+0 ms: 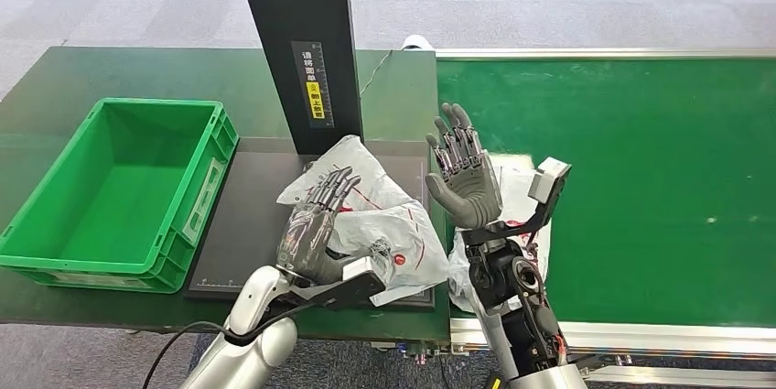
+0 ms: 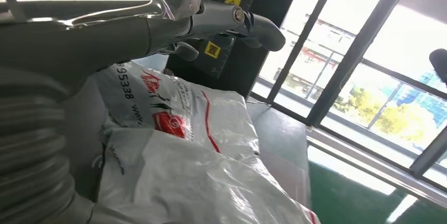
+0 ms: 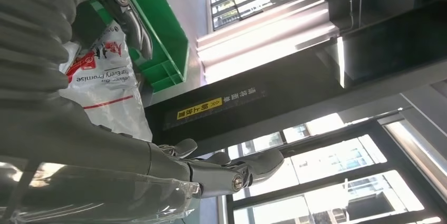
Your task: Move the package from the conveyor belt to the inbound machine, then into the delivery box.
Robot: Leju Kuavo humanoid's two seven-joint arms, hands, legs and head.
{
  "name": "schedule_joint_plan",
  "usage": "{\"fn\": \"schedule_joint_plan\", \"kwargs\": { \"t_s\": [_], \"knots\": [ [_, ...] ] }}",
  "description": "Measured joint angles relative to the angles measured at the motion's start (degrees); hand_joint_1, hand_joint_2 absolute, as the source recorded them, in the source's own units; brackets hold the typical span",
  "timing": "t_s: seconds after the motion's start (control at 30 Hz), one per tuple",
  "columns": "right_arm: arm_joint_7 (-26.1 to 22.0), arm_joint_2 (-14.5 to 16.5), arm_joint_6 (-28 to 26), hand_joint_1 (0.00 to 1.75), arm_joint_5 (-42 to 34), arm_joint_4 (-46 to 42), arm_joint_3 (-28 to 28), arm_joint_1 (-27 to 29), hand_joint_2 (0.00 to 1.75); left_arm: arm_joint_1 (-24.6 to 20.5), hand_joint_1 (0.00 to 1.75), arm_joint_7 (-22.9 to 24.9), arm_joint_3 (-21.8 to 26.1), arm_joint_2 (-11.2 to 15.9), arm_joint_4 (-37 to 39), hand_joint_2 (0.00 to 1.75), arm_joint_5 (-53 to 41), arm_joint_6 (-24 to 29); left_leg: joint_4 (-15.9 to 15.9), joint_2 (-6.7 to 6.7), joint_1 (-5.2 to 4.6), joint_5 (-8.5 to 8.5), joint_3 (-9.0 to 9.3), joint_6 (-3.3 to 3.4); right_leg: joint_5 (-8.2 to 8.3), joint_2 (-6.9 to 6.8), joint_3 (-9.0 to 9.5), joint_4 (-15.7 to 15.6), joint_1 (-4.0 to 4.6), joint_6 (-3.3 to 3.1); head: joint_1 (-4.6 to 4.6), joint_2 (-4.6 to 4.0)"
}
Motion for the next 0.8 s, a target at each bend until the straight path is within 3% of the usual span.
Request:
{"fn": "schedule_joint_plan", "kwargs": {
  "t_s": [0.37, 0.67, 0.8],
  "knots": [
    [0.4, 0.1, 1.2, 0.0, -3.2, 2.3, -1.8, 0.0, 1.75, -1.4, 0.0, 2.0, -7.4, 0.4, 4.0, 1.75, -2.0, -4.1, 0.0, 0.0, 0.0, 0.0, 0.0, 0.0, 0.0, 0.0, 0.0, 0.0, 0.0, 0.0, -0.01, 0.0],
    [-0.1, 0.2, 1.5, 0.0, -3.3, 3.6, -1.8, 0.0, 1.75, -2.2, 0.0, 2.9, -9.2, 0.5, 8.6, 1.75, -2.9, -4.9, 0.0, -0.01, 0.0, 0.0, -0.01, 0.0, 0.0, 0.0, 0.0, 0.0, -0.01, 0.0, 0.01, 0.0],
    [0.0, 0.5, 1.9, 0.0, -3.3, 3.2, -1.8, 0.2, 1.75, -4.0, 0.0, 2.5, -9.8, 0.6, 14.4, 1.75, -4.2, -5.2, 0.0, -0.06, -0.01, 0.01, 0.03, 0.0, -0.01, -0.07, 0.07, 0.0, -0.01, 0.0, -0.01, 0.0]
  ]
}}
